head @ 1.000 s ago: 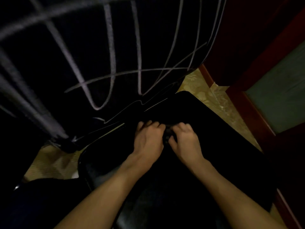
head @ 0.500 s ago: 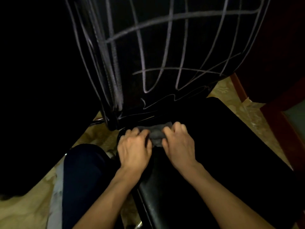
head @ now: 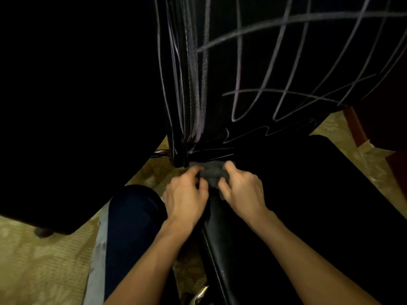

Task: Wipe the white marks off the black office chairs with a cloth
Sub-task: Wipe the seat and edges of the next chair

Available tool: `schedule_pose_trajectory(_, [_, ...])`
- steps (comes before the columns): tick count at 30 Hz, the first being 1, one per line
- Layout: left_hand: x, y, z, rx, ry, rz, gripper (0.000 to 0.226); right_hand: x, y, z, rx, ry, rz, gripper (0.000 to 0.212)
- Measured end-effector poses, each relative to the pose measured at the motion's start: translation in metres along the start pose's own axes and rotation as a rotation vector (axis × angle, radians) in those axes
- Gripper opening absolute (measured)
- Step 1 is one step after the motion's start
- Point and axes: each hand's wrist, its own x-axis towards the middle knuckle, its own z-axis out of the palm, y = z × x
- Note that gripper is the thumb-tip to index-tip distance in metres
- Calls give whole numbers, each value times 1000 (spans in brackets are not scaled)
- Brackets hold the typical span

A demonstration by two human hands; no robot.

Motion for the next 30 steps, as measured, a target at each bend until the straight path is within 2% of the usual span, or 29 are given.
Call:
schedule_pose_trajectory(2, [-7, -7, 2, -259, 150, 4, 29, -5, -11, 16, 156, 109, 5, 27])
schedule_pose_trajectory(4, [-6, -12, 9, -469, 193, -46, 22, -5, -20, 31, 286, 159, 70, 31])
schedule_pose_trajectory(8, [13, 2, 27, -788, 316, -264, 9, 7, -36, 48, 459, 254, 280, 33])
schedule_pose_trajectory(10, [24, 11, 34, -878, 390, -354, 7, 15, -44, 50, 550, 264, 424, 28])
schedule_pose_trajectory(12, [33, 11, 39, -823, 396, -348, 6, 25, -46, 50, 702, 275, 567, 20])
schedule_pose_trajectory(16, [37, -7, 45, -507, 347, -154, 15, 45, -40, 50, 993, 269, 681, 24])
schedule_pose_trajectory(20, [43, -5, 50, -592, 423, -218, 14, 55, -43, 52, 1240, 286, 820, 25])
schedule_pose_trajectory(22, [46, 0, 52, -644, 455, -247, 15, 55, -43, 57, 1311, 275, 828, 21])
schedule_pose_trajectory(25, [52, 6, 51, -705, 500, -277, 17, 63, -41, 58, 1342, 275, 824, 15])
schedule_pose_trajectory(27, [60, 4, 54, -723, 511, -324, 18, 69, -40, 58, 1298, 300, 851, 20])
schedule_pose_trajectory(30, [71, -7, 57, -613, 406, -307, 18, 73, -34, 63, 1131, 274, 883, 26])
